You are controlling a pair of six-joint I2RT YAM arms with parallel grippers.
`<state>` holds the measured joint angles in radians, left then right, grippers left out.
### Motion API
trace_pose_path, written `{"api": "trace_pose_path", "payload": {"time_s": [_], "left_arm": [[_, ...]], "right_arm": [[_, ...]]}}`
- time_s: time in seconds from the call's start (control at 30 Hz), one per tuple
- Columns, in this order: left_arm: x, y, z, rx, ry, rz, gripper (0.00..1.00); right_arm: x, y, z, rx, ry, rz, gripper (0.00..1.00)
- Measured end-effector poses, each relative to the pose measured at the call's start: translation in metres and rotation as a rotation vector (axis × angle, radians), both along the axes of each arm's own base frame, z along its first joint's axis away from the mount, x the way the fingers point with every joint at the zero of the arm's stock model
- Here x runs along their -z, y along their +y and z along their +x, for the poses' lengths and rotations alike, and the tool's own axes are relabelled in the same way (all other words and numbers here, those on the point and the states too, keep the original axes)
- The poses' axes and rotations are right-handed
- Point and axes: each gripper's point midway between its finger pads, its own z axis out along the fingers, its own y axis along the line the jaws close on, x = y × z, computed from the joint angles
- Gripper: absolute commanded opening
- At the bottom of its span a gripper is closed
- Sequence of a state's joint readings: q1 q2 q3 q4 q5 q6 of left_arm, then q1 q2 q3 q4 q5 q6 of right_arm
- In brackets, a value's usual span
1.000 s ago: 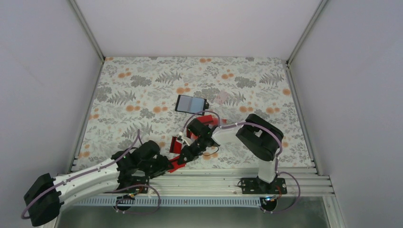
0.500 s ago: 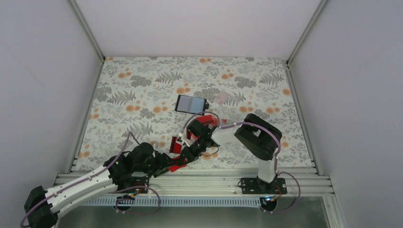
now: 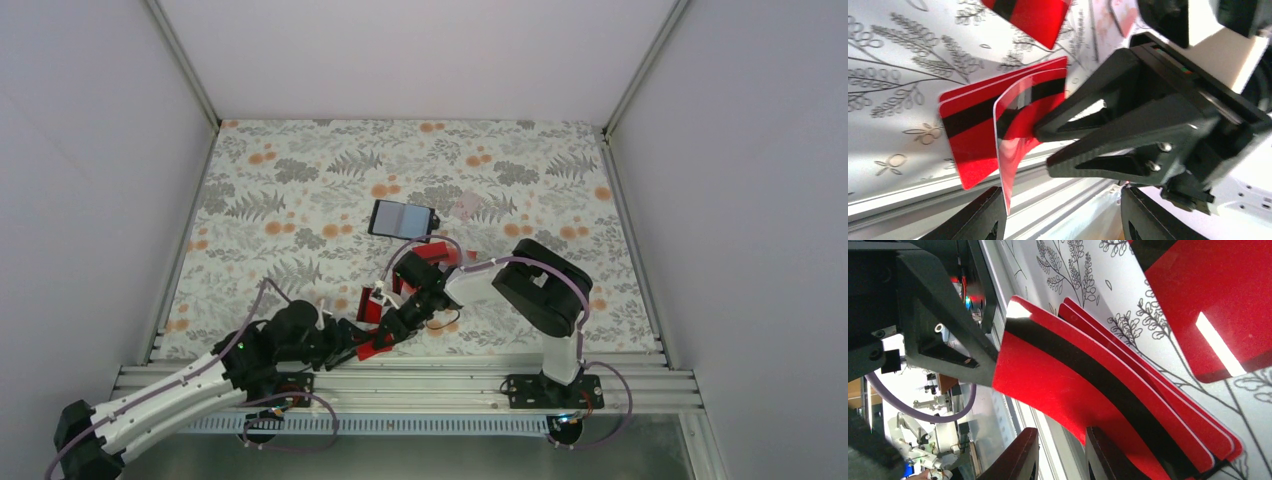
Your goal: Put the credit cards into the card holder
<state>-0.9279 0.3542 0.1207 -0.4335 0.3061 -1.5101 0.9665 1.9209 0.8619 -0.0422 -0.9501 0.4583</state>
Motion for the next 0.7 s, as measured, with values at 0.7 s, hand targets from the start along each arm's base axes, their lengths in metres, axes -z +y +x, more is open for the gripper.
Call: {"api": "trace_pose_path", "payload": {"time_s": [0.7], "left_arm": [[0.022, -0.001, 0.007, -0.006, 0.006, 0.068, 0.43]], "right_arm": [[0.001, -0.002, -0.003, -0.004, 0.012, 0.002, 0.25]]}}
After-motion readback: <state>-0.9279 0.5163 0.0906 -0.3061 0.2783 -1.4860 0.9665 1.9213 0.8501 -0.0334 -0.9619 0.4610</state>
